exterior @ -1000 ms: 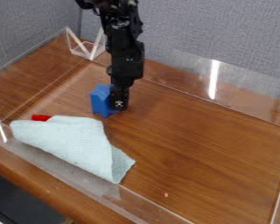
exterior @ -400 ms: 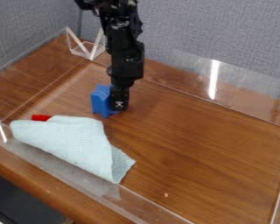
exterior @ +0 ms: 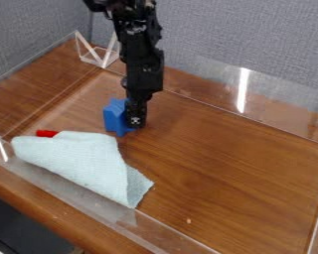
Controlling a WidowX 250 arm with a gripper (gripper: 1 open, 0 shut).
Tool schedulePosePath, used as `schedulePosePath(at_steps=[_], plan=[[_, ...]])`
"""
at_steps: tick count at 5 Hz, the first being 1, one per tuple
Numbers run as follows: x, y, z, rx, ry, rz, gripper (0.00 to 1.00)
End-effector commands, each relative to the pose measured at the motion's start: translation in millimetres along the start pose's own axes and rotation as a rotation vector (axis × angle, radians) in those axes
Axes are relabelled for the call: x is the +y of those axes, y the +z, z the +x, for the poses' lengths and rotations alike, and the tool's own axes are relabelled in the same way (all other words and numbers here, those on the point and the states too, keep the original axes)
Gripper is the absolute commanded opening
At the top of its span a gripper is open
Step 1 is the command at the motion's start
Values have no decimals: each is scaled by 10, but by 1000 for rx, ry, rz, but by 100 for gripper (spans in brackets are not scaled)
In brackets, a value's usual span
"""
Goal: Move the blue object to the right of cloth
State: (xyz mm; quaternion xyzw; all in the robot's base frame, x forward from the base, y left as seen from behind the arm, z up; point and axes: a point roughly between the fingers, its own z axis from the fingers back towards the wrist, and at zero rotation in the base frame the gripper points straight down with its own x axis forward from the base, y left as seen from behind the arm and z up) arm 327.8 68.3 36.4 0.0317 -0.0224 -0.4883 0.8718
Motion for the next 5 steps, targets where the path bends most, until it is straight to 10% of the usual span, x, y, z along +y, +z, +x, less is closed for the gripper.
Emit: schedulePosePath(at_steps=[1,5], plan=[[58,348,38,-16,-14,91,0],[-222,799,203,-15,-68,162,0]])
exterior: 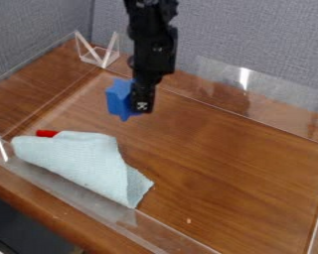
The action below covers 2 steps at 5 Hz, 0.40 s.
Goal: Move the blue object to the right of cloth
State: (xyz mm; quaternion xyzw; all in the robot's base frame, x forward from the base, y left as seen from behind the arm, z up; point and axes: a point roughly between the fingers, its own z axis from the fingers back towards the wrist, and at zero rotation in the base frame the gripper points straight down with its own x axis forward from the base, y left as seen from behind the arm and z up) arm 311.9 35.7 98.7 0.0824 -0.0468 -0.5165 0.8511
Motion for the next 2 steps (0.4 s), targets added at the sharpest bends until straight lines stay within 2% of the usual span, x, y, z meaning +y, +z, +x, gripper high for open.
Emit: schedulePosePath(at_steps=[1,2], plan=[[-118,346,129,-35,-37,71,0],[-393,454,301,-63,-94,70,0]])
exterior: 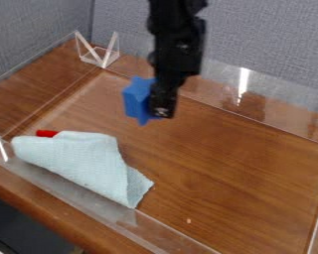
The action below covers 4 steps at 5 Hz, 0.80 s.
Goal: Move the blue object to the right of cloth
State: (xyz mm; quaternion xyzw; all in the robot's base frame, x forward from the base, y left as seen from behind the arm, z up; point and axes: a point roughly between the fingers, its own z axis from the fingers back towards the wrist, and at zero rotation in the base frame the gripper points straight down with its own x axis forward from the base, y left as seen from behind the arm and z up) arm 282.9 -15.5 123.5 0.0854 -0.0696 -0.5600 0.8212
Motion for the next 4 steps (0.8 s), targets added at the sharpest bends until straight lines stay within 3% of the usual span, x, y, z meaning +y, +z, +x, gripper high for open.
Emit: schedulePosePath(at_steps=[1,4], plan=[[-172,10,160,-35,-48,17,0],[-709,-555,506,-46,-197,-75,0]])
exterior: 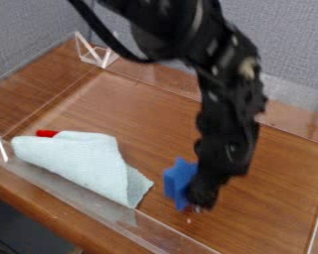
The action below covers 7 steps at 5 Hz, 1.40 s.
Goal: Move the blue object to the right of cloth
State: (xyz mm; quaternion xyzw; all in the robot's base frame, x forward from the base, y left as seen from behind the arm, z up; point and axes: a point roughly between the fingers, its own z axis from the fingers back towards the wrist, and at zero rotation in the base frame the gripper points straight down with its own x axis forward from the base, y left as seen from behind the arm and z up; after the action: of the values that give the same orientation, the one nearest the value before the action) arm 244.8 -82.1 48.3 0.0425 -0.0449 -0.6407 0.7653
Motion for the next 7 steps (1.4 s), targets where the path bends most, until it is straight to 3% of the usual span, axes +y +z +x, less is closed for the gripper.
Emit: schedulePosePath(at_steps=[1,2,3,7], plan=[[-20,-153,76,-3,-24,-11,0],[-38,-158,86,1,-18,-17,100],[-26,-168,92,7,-22,-20,0],[-19,3,154,13,-41,-5,0]])
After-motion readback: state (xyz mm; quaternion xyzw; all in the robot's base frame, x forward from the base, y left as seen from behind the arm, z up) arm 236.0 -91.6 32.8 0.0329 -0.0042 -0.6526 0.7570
